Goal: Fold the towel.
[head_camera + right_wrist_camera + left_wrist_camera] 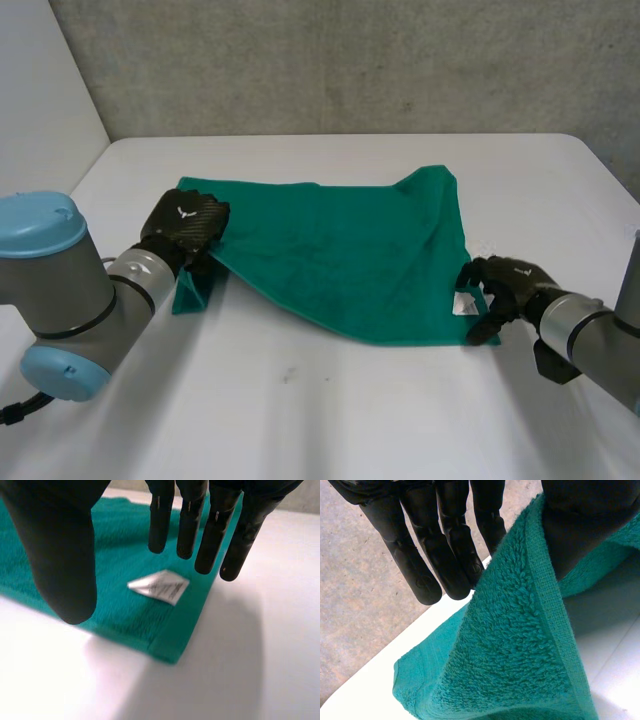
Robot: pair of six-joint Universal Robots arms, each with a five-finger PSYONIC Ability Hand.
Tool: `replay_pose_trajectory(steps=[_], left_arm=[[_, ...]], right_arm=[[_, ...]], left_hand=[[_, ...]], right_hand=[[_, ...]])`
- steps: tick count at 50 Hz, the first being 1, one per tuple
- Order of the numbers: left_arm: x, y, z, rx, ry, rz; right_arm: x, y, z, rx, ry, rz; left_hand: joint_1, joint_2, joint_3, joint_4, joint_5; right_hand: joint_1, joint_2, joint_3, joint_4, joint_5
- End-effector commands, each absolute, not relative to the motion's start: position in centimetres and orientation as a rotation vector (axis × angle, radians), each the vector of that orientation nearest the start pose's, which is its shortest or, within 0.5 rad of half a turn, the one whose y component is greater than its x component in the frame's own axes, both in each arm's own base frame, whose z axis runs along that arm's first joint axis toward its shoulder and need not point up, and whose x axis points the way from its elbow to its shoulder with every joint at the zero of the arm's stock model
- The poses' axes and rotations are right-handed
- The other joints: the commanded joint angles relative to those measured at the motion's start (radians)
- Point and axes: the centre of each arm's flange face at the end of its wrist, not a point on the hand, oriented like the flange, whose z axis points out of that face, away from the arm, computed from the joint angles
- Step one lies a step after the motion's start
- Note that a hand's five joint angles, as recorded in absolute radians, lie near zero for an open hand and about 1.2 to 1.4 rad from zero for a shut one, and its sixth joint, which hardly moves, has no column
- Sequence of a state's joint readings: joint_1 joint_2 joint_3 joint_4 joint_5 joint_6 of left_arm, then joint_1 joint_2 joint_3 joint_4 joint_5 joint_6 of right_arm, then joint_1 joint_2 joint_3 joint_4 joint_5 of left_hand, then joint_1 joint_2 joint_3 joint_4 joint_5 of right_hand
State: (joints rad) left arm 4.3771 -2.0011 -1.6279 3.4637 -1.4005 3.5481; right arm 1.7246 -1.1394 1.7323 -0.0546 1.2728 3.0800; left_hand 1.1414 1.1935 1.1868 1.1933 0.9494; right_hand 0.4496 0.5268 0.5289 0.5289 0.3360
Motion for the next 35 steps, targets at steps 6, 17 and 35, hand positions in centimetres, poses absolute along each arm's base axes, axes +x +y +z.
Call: replay_pose_trajectory(steps=[6, 17, 35], left_arm=[[-25.7, -29.8, 17.5, 1.049, 2.222, -2.085], [-25.7, -29.8, 17.4, 1.05, 2.224, -2.083], [-25.7, -29.8, 17.4, 1.05, 2.226, -2.082]], right_arm=[[20.7, -29.3, 11.2, -0.633, 2.442, -1.438], [20.7, -30.2, 11.3, -0.746, 2.434, -1.501], [22.4, -31.9, 12.3, -0.793, 2.363, -1.602]], left_hand=[[0.255, 0.203, 0.209, 0.203, 0.272], [0.255, 0.203, 0.209, 0.203, 0.272], [0.255, 0.203, 0.209, 0.203, 0.272]], right_hand=[[0.211, 0.134, 0.131, 0.131, 0.15], [0.275, 0.198, 0.196, 0.196, 0.214], [0.308, 0.23, 0.228, 0.228, 0.247]])
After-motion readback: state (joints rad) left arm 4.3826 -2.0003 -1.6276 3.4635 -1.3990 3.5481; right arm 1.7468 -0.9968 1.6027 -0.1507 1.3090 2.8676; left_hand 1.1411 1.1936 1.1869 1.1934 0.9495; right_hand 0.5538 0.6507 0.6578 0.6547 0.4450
